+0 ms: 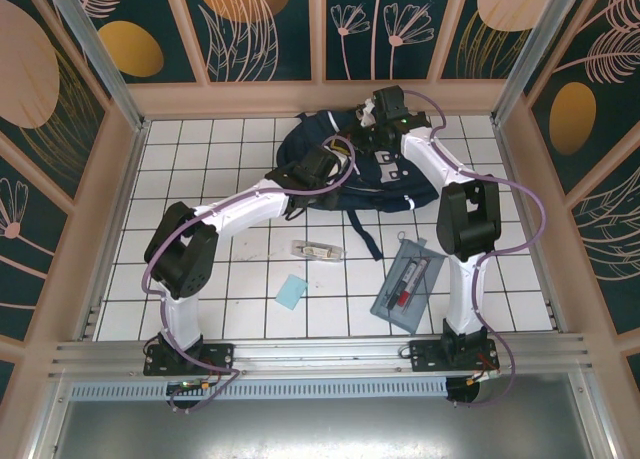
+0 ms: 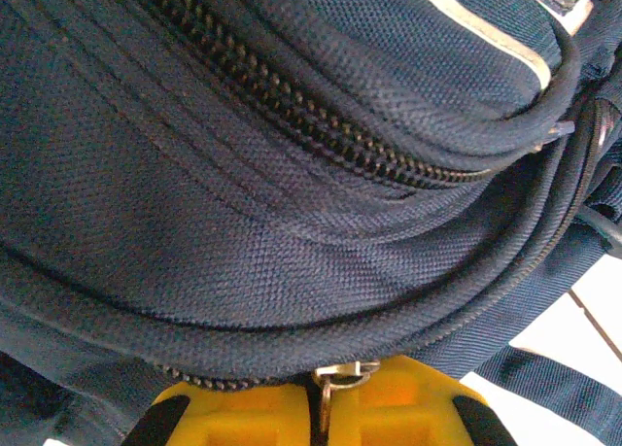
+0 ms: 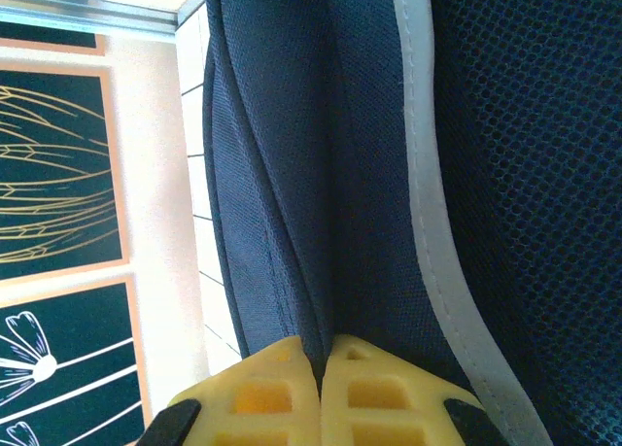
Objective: Pack the student bag
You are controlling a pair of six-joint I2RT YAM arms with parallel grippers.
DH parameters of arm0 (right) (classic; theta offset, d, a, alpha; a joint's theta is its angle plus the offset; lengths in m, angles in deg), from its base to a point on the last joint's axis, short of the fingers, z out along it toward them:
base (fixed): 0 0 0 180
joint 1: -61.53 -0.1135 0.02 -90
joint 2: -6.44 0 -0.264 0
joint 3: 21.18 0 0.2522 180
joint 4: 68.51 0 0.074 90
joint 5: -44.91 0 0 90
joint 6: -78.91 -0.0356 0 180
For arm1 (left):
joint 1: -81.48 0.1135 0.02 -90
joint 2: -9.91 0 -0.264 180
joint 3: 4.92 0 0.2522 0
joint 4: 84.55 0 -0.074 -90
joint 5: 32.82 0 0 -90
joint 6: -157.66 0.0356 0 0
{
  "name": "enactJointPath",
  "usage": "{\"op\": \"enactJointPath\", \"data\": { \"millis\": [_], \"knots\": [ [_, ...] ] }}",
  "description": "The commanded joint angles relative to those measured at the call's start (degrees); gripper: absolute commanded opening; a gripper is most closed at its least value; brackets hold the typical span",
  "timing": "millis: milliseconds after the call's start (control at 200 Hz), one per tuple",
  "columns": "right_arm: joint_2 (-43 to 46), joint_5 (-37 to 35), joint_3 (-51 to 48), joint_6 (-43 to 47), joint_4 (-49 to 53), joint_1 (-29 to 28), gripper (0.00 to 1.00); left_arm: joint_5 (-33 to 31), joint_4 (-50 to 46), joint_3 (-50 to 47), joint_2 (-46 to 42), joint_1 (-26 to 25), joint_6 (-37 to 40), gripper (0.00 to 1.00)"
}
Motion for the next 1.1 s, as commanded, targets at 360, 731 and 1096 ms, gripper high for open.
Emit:
{"op": "enactJointPath", "data": {
  "millis": [360,731,1096],
  "knots": [
    [0.1,2.5,3.6,3.5,-2.0,0.1,0.00,19.6,-9.4,6.9,-0.5,0.3,1.7,0.00],
    [12.1,-5.1,-6.2,2.9,-2.7,2.2,0.55,41.7,-2.8,12.8,5.0,1.0,-11.8,0.00],
    [35.7,-7.7,-38.3,-2.8,-10.6,8.5,0.63,42.6,6.0,13.8,9.8,1.4,-19.5,0.00]
  ]
}}
